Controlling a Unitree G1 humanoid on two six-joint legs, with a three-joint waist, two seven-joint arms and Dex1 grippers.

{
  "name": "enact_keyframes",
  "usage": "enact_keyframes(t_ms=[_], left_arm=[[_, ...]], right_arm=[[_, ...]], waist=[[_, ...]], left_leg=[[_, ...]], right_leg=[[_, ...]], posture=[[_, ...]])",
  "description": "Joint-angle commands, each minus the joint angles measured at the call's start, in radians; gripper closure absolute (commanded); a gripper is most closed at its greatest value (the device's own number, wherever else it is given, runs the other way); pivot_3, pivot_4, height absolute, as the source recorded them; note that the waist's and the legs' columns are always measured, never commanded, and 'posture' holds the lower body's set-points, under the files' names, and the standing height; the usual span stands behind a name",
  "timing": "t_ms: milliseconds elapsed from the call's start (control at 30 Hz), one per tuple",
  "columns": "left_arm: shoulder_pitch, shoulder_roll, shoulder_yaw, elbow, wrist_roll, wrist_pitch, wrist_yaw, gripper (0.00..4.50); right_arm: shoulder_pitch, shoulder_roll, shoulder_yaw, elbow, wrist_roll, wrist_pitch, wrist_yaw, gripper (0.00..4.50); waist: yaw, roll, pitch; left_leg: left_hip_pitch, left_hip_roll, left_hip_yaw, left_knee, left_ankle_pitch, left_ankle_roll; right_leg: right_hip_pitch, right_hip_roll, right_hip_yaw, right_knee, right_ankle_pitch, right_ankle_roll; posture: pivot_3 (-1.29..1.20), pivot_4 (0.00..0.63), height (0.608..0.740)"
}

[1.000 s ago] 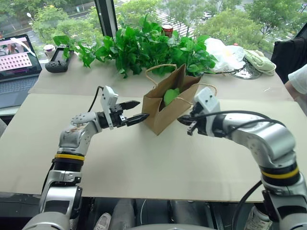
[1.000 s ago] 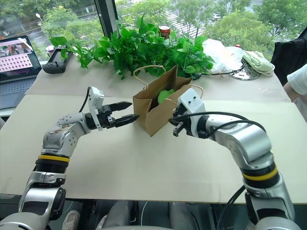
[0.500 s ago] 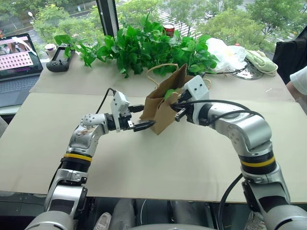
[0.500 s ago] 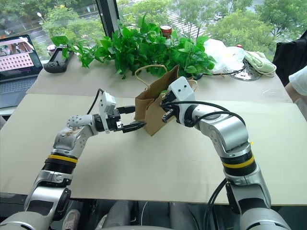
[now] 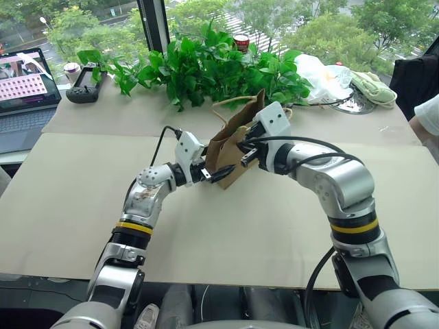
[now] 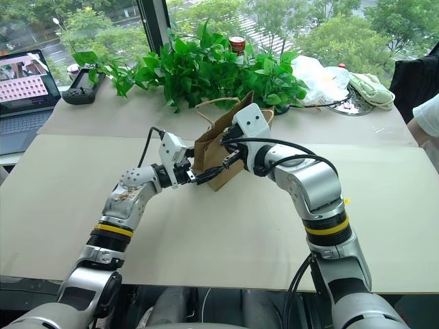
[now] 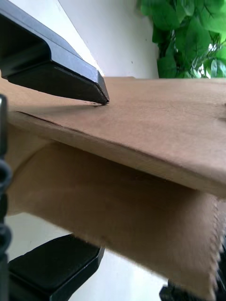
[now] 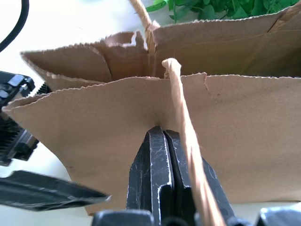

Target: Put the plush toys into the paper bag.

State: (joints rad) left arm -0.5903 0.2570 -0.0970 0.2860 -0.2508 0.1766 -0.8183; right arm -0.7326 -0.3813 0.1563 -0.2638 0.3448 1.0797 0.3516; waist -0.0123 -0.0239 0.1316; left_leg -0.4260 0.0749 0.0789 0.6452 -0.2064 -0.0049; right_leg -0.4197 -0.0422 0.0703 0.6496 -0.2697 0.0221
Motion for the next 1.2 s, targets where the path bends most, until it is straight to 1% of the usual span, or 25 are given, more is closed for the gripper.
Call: enact_keyframes(t_ms=[33,67,100,133,167,200,267,300,333,367,400,467,667,800,933,1100,1200], left_arm=[[-0.007,-0.019,0.009,-0.003,0.019,-0.040,0.041,0.10],[-0.010,-0.025,0.011,0.003,0.024,-0.045,0.052,0.10],[-0.011,-0.029,0.013,0.006,0.027,-0.047,0.060,0.61],[-0.012,-0.031,0.011,0.009,0.029,-0.050,0.062,0.79],[-0.013,-0.033,0.010,0.011,0.030,-0.051,0.066,1.10],[-0.013,-0.034,0.009,0.012,0.029,-0.051,0.067,1.53],[-0.011,-0.035,0.008,0.010,0.027,-0.049,0.068,2.18],[-0.011,-0.035,0.008,0.009,0.026,-0.048,0.067,2.63],[-0.010,-0.035,0.008,0.008,0.026,-0.046,0.067,2.91],[-0.008,-0.033,0.008,0.006,0.027,-0.044,0.068,3.35],[-0.007,-0.033,0.007,0.006,0.027,-0.044,0.068,3.63],[-0.008,-0.033,0.007,0.006,0.028,-0.043,0.068,4.49],[-0.020,-0.045,0.004,0.016,0.033,-0.043,0.081,4.49],[-0.029,-0.053,0.008,0.029,0.031,-0.039,0.086,4.49],[-0.050,-0.066,0.028,0.050,0.015,-0.030,0.097,4.49],[-0.061,-0.073,0.042,0.066,0.006,-0.026,0.100,4.49],[-0.054,-0.064,0.061,0.049,-0.020,-0.021,0.080,4.49]], right_arm=[[-0.018,0.005,-0.020,-0.018,-0.009,-0.020,0.001,4.47],[-0.018,0.007,-0.019,-0.018,-0.011,-0.020,0.002,4.47],[-0.018,0.008,-0.019,-0.019,-0.013,-0.019,0.003,4.50],[-0.018,0.009,-0.019,-0.018,-0.014,-0.019,0.004,4.50],[-0.017,0.011,-0.019,-0.018,-0.014,-0.020,0.004,4.50],[-0.017,0.012,-0.019,-0.018,-0.015,-0.020,0.004,4.50],[-0.017,0.013,-0.017,-0.018,-0.017,-0.020,0.004,4.50],[-0.017,0.013,-0.017,-0.018,-0.017,-0.020,0.005,4.50],[-0.016,0.014,-0.017,-0.019,-0.017,-0.019,0.004,4.50],[-0.015,0.014,-0.017,-0.021,-0.018,-0.018,0.004,4.50],[-0.015,0.014,-0.016,-0.022,-0.018,-0.017,0.004,4.50],[-0.013,0.015,-0.015,-0.025,-0.018,-0.014,0.003,4.50],[-0.006,0.004,-0.004,-0.044,-0.016,0.004,0.012,4.50],[0.018,-0.038,0.025,-0.121,0.005,0.030,0.056,4.50],[0.060,-0.119,0.026,-0.244,0.039,0.047,0.125,4.50],[0.118,-0.188,-0.058,-0.347,0.111,0.057,0.186,4.50],[0.223,-0.229,-0.264,-0.386,0.245,-0.022,0.317,4.50]], waist=[[0.000,0.000,0.000],[-0.001,0.000,0.000],[-0.001,0.000,0.000],[0.000,0.000,0.000],[0.000,0.000,0.000],[0.000,0.000,0.000],[0.000,0.000,0.000],[0.000,0.000,0.000],[0.000,0.000,0.000],[0.000,0.000,0.000],[0.000,0.000,0.000],[0.000,0.000,0.000],[0.000,0.000,0.000],[0.000,0.000,0.000],[0.002,0.000,0.000],[0.000,0.000,0.000],[0.003,0.000,0.000]], left_leg=[[0.000,0.000,0.000,0.000,0.000,0.000],[0.000,0.000,0.000,0.000,0.000,0.000],[0.000,0.000,0.000,0.000,0.000,0.000],[0.000,0.000,0.000,0.000,0.000,0.000],[0.000,0.000,0.000,0.000,0.000,0.000],[0.000,0.000,0.000,0.000,0.000,0.000],[0.000,0.000,0.000,0.000,0.000,0.000],[0.000,0.000,0.000,0.000,0.000,0.000],[0.000,0.000,0.000,0.000,0.000,0.000],[0.000,0.000,0.000,0.000,0.000,0.000],[0.000,0.000,0.000,0.000,0.000,0.000],[0.000,0.000,0.000,0.000,0.000,0.000],[0.000,0.000,0.000,0.000,0.000,0.000],[0.000,0.000,0.000,0.000,0.000,0.000],[0.000,0.000,0.000,0.000,0.000,0.000],[0.000,0.000,-0.001,0.000,0.000,0.000],[0.000,0.000,-0.001,0.000,0.000,0.000]], right_leg=[[0.000,0.000,0.000,0.000,0.000,0.000],[0.000,0.000,0.000,0.000,0.000,0.000],[0.000,0.000,0.000,0.000,0.000,0.000],[0.000,0.000,0.000,0.000,0.000,0.000],[0.000,0.000,0.000,0.000,0.000,0.000],[0.000,0.000,0.000,0.000,0.000,0.000],[0.000,0.000,0.000,0.000,0.000,0.000],[0.000,0.000,0.000,0.000,0.000,0.000],[0.000,0.000,0.000,0.000,0.000,0.000],[0.000,0.000,0.000,0.000,0.000,0.000],[0.000,0.000,0.000,0.000,0.000,0.000],[0.000,0.000,0.000,0.000,0.000,0.000],[0.000,0.000,0.000,0.000,0.000,0.000],[0.000,0.000,0.000,0.000,0.000,0.000],[0.000,0.000,0.000,0.000,0.000,0.000],[0.000,0.000,0.000,-0.001,0.000,0.000],[0.001,0.000,0.000,-0.001,0.000,0.000]], posture=[[0.00,0.150,0.713],[0.00,0.150,0.713],[0.00,0.150,0.713],[0.00,0.150,0.713],[0.00,0.150,0.713],[0.00,0.150,0.713],[0.00,0.150,0.713],[0.00,0.150,0.713],[0.00,0.150,0.713],[0.00,0.150,0.713],[0.00,0.150,0.713],[0.00,0.150,0.713],[0.00,0.150,0.713],[0.00,0.150,0.713],[0.00,0.150,0.713],[0.00,0.150,0.713],[0.00,0.150,0.713]])
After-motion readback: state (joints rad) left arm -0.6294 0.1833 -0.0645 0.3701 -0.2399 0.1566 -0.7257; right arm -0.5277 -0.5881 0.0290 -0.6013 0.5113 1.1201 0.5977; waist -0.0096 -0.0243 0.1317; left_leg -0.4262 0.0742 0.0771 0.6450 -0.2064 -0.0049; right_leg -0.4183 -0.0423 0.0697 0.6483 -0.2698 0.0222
